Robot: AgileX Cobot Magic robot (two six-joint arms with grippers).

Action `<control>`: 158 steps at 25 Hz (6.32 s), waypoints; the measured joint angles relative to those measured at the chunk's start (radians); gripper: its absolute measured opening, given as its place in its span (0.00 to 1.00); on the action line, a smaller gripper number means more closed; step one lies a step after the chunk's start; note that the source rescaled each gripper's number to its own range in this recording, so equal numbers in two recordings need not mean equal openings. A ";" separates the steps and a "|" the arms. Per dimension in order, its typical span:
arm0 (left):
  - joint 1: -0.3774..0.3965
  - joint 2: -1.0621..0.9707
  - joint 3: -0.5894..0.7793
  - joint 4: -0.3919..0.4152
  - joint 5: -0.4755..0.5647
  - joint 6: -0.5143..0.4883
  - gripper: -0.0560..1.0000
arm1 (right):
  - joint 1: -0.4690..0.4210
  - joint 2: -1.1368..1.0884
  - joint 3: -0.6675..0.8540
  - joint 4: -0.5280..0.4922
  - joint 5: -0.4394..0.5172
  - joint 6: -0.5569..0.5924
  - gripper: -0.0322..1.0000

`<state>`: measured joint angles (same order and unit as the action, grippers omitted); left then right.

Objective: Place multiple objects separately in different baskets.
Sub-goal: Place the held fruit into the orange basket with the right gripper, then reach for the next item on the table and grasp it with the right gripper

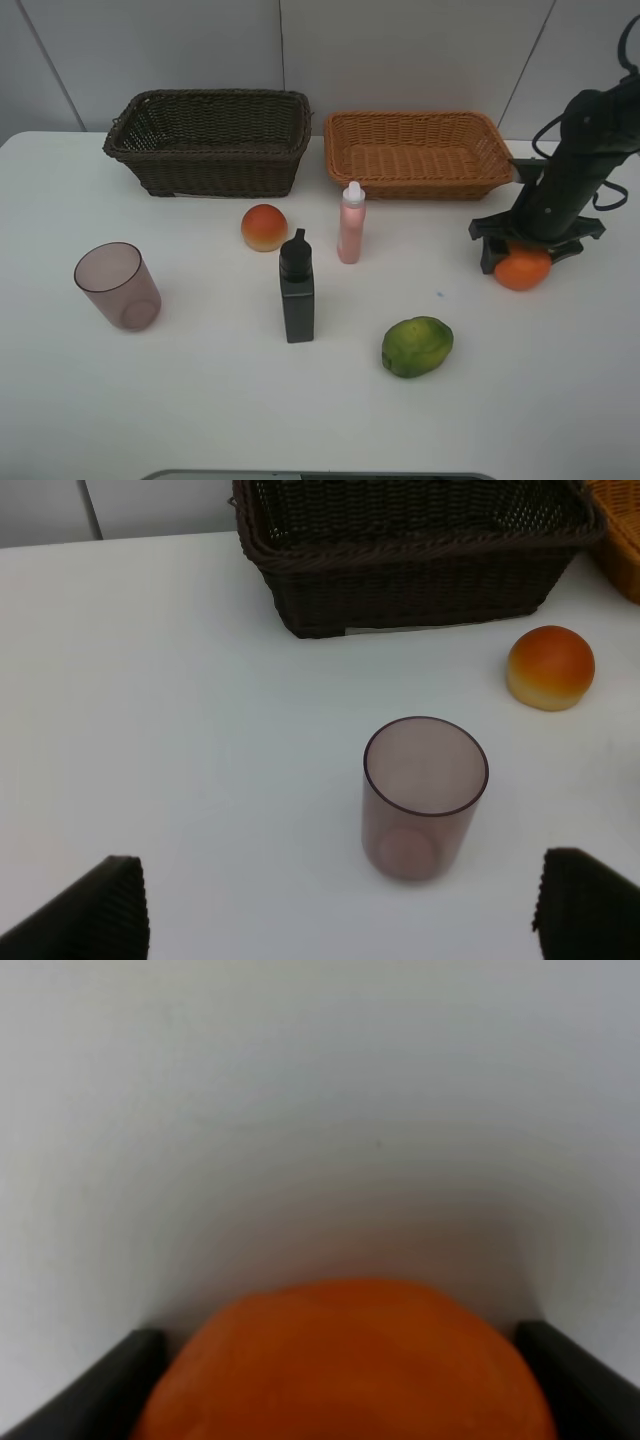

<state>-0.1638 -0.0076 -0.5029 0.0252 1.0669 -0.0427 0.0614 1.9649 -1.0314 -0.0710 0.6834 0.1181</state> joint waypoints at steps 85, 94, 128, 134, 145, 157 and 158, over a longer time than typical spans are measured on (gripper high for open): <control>0.000 0.000 0.000 0.000 0.000 0.000 1.00 | 0.211 0.128 -0.802 -0.053 0.390 0.033 0.95; 0.000 0.000 0.000 0.000 0.000 0.000 1.00 | 0.352 -0.297 -0.249 -0.060 0.262 0.116 0.95; 0.000 0.000 0.000 0.000 0.000 0.000 1.00 | 0.685 -0.358 0.229 0.041 0.032 -1.049 0.95; 0.000 0.000 0.000 0.000 0.000 0.000 1.00 | 0.676 -0.352 0.296 0.019 -0.052 -1.088 0.95; 0.000 0.000 0.000 0.000 0.000 0.000 1.00 | 0.642 -0.216 0.298 0.019 -0.164 -1.099 0.95; 0.000 0.000 0.000 0.000 0.000 0.000 1.00 | 0.642 -0.155 0.300 0.022 -0.217 -1.102 0.68; 0.000 0.000 0.000 0.000 0.000 0.000 1.00 | 0.642 -0.153 0.300 0.023 -0.217 -1.102 0.58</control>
<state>-0.1638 -0.0076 -0.5029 0.0252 1.0669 -0.0427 0.7032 1.8119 -0.7310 -0.0480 0.4661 -0.9842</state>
